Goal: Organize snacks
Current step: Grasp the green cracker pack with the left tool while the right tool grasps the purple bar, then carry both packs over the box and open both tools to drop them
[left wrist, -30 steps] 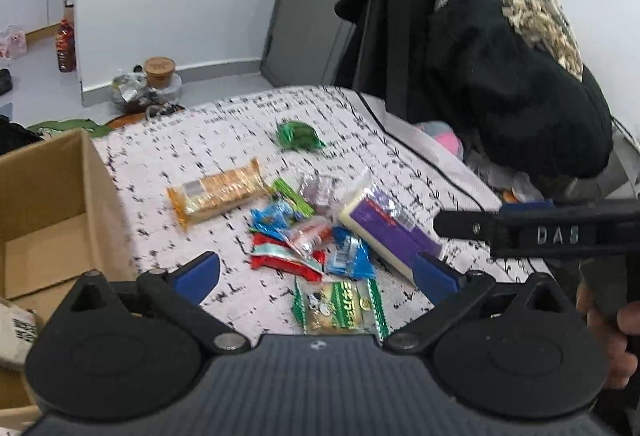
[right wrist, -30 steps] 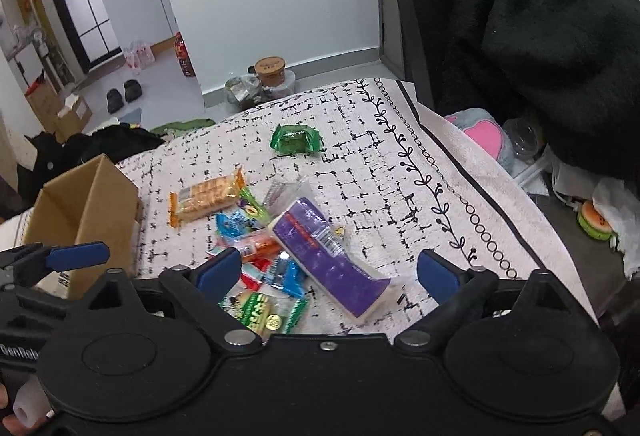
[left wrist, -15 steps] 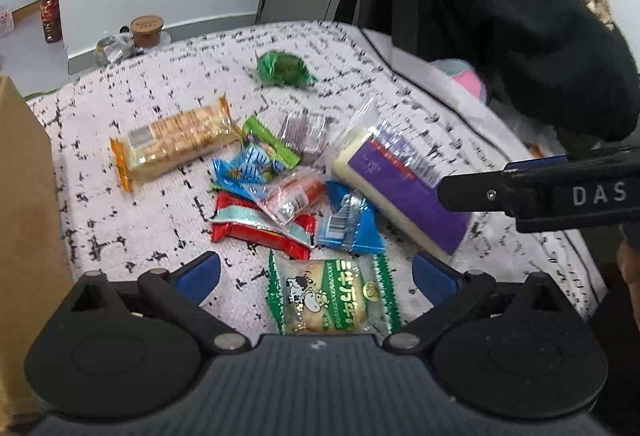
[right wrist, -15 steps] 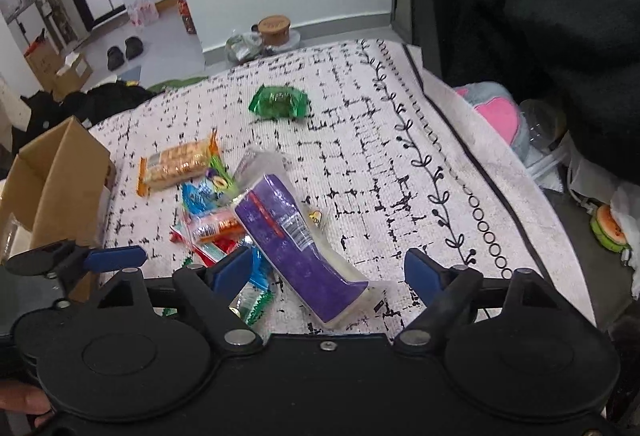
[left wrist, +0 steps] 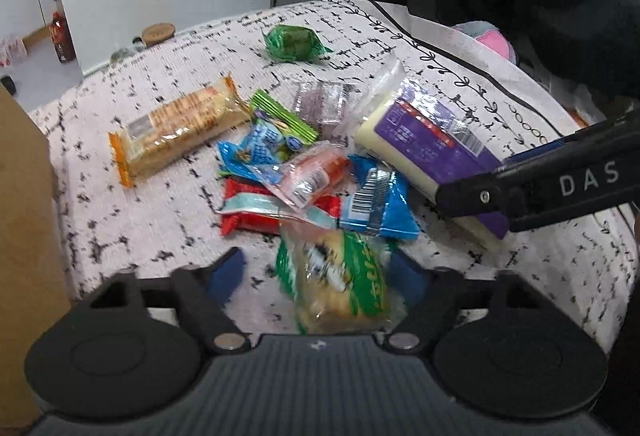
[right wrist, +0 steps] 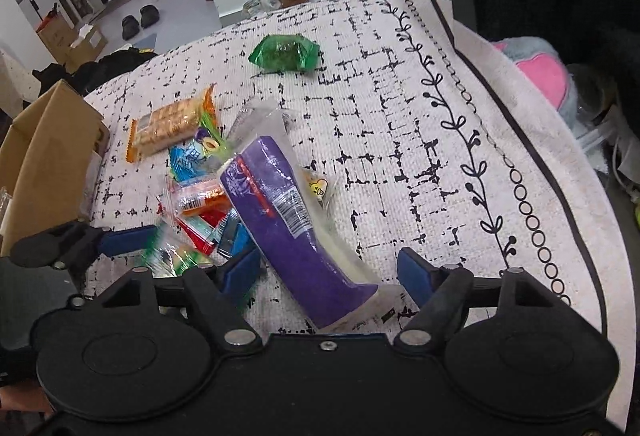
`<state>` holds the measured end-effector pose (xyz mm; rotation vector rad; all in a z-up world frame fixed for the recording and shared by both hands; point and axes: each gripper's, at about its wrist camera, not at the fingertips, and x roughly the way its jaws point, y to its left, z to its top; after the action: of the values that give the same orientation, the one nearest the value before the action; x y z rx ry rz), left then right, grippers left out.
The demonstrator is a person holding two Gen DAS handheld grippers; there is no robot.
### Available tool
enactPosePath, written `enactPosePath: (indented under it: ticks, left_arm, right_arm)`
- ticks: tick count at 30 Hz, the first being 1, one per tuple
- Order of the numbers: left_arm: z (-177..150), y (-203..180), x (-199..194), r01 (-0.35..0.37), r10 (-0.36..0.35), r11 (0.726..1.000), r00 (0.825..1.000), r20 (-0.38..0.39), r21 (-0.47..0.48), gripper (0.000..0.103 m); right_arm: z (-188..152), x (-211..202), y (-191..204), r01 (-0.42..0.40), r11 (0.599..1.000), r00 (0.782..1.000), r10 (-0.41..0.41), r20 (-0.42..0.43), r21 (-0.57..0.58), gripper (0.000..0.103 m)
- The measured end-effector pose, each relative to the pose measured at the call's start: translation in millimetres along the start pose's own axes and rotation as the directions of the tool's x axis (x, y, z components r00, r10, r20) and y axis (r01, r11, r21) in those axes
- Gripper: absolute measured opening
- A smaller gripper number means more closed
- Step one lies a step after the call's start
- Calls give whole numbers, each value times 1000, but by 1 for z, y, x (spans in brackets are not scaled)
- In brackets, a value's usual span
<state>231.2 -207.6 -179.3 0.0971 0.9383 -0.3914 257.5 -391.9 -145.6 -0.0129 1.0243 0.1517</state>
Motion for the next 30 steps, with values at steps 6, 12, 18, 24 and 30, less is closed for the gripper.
enactPosePath:
  ticks: [6, 12, 18, 24, 30]
  left_arm:
    - [4, 14, -3, 8, -8, 999, 1000, 17, -52, 35]
    - [6, 18, -9, 35, -33, 997, 999, 23, -71, 20]
    - [8, 21, -26, 52, -48, 996, 997, 52, -76, 19]
    - [13, 25, -48, 59, -52, 995, 994, 98, -76, 19]
    - [12, 32, -68, 91, -76, 991, 985, 153, -96, 19]
  right_arm:
    - [-5, 12, 2, 11, 998, 1000, -12, -12, -64, 68]
    - [-4, 3, -2, 28, 997, 1000, -29, -8, -71, 34]
    - [-10, -17, -8, 21, 1000, 1000, -21, 18, -13, 31]
    - [-13, -36, 5, 4, 1000, 999, -5, 54, 13, 31]
    - [-10, -53, 29, -26, 1000, 994, 25, 108, 11, 31]
